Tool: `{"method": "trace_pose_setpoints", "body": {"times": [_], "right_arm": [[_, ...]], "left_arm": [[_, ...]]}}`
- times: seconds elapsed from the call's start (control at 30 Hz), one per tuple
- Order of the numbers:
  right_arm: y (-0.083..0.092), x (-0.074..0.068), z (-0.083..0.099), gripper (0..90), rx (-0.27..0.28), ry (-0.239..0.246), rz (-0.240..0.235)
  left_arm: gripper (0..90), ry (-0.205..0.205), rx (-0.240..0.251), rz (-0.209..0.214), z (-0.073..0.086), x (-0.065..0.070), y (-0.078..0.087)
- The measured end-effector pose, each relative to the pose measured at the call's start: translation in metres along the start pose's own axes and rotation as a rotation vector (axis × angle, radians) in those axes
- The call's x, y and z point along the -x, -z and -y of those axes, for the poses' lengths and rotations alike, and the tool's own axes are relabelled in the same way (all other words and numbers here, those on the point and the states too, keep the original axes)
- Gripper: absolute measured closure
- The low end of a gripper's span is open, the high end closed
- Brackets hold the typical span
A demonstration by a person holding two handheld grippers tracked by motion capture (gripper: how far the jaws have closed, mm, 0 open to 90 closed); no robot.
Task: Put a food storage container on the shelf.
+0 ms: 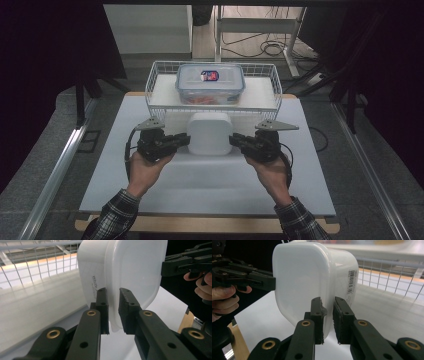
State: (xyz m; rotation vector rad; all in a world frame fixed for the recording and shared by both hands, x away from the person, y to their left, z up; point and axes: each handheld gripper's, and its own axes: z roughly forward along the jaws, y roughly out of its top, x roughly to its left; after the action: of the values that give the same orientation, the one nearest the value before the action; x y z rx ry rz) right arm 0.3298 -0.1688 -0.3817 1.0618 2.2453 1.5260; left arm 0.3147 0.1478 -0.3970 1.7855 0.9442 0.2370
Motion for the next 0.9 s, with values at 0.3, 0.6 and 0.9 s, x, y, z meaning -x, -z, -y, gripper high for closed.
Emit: {"method": "trace_pose_setpoints", "body": {"times": [0.3, 0.6, 0.9], "right_arm": [[0.002, -0.001, -0.018, 78.5, 0.02, 0.012, -0.004], [0.009, -0.001, -0.04, 78.5, 0.051, 0.022, -0.004], [0.015, -0.002, -0.06, 78.4, 0.076, 0.031, -0.004]], "left_arm": [[79.2, -0.017, 0.022, -0.014, -0.018, 0.002, 0.008], [79.2, -0.039, 0.044, -0.023, -0.042, 0.005, 0.015], [79.1, -0.053, 0.066, -0.032, -0.061, 0.008, 0.023]]}}
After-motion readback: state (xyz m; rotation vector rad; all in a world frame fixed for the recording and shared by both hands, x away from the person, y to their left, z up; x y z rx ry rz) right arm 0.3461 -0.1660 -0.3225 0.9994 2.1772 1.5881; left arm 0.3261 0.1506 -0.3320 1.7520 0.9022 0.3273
